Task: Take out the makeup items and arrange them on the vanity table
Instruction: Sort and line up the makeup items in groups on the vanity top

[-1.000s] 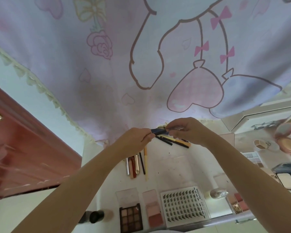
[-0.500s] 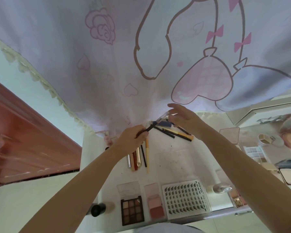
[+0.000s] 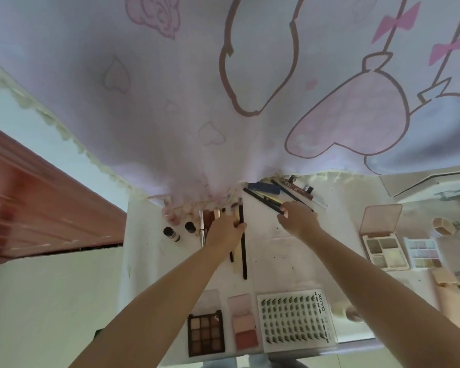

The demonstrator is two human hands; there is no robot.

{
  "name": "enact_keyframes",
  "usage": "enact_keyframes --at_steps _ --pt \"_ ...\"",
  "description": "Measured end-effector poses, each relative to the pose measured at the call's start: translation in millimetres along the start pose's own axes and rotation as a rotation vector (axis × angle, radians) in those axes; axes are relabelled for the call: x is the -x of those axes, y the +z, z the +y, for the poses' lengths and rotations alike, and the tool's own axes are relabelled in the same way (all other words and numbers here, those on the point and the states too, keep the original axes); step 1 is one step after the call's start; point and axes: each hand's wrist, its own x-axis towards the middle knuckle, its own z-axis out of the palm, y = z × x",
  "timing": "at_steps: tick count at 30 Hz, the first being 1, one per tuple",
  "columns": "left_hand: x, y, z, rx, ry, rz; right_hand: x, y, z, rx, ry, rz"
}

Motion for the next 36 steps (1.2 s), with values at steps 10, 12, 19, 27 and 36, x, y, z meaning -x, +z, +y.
enact_keyframes --at_steps 10,12,19,27,36 --pt "-23.9 20.2 -11.1 -0.208 -0.087 -0.056 -23.7 25.0 -5.0 0.353 -0.140 0.105" --pt "-25.5 21.2 -11.8 -0.277 -0.082 -0.050 -23.6 26.0 -4.2 0.322 -0.138 0.089" --pt "-25.1 19.9 -10.8 -0.434 -0.060 -0.053 -5.9 14.0 3.1 -0.008 -0.072 0.056" --pt "-8.4 -17.4 5.1 -0.620 0.577 0.530 35.4 -38.7 11.0 -0.158 -0.336 0.076" --pt "26.3 -45.5 21.3 -0.753 0.778 0.135 67.6 -87.5 -5.7 -0.276 -0.456 -0.004"
